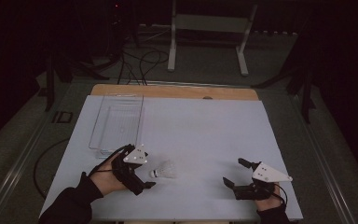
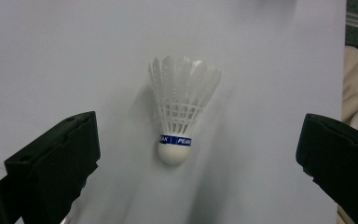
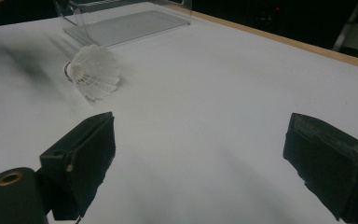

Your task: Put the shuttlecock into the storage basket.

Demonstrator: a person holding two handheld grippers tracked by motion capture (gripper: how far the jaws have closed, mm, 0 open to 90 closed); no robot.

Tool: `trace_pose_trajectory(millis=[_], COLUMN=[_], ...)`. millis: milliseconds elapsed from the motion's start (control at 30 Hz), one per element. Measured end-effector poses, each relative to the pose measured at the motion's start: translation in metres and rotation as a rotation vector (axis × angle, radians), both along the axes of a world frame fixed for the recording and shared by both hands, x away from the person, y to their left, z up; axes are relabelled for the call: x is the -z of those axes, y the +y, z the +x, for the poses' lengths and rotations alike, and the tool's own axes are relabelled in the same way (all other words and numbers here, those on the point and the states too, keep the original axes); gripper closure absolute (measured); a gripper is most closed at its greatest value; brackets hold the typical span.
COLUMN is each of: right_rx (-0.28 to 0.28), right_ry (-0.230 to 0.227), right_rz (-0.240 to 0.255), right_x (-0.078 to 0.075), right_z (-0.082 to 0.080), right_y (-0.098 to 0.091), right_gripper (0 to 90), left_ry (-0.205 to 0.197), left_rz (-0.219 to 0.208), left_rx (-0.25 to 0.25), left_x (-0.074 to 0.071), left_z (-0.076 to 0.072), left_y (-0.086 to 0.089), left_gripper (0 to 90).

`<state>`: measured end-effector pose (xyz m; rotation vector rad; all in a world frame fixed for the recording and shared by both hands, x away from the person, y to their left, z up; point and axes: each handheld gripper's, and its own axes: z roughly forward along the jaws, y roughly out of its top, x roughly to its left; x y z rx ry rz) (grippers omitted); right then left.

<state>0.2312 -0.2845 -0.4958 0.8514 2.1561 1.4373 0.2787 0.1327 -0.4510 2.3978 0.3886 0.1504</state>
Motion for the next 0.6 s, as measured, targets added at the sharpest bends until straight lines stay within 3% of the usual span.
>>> trace_pose_trajectory(millis=[600], right_rx=[-0.007], right_ry=[0.001], right_rz=[0.005], right_x=[0.000], right_z=[0.000], right_y=[0.001], right_gripper=[8.9], left_ry=[0.023], left_rz=[0.098], left_rx=[0.024], left_x=[0.021], left_z=[0.007], left_y=[-0.013], left_gripper=[1.9])
